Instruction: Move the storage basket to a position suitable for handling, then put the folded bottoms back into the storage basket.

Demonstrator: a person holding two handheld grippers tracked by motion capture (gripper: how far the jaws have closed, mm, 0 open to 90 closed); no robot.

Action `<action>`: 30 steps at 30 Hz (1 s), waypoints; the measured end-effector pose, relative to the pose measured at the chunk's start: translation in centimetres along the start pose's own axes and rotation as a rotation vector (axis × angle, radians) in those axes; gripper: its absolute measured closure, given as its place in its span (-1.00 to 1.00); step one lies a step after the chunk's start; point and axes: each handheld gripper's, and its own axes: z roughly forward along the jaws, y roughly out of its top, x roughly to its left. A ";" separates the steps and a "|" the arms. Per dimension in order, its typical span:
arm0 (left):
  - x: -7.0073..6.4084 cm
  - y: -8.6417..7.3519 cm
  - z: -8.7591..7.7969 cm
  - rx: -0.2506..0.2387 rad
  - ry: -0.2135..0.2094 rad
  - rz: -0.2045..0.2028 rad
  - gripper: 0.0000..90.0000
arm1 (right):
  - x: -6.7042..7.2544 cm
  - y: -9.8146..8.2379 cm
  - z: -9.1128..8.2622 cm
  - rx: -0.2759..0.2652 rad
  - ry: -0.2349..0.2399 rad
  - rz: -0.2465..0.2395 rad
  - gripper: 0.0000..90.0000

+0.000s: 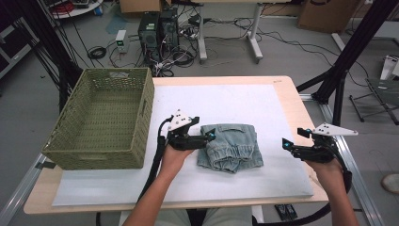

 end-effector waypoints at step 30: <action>0.3 -4.5 3.8 0.220 0.089 -0.075 -0.51 | -0.4 -0.6 -1.5 -0.011 -0.019 0.009 -0.53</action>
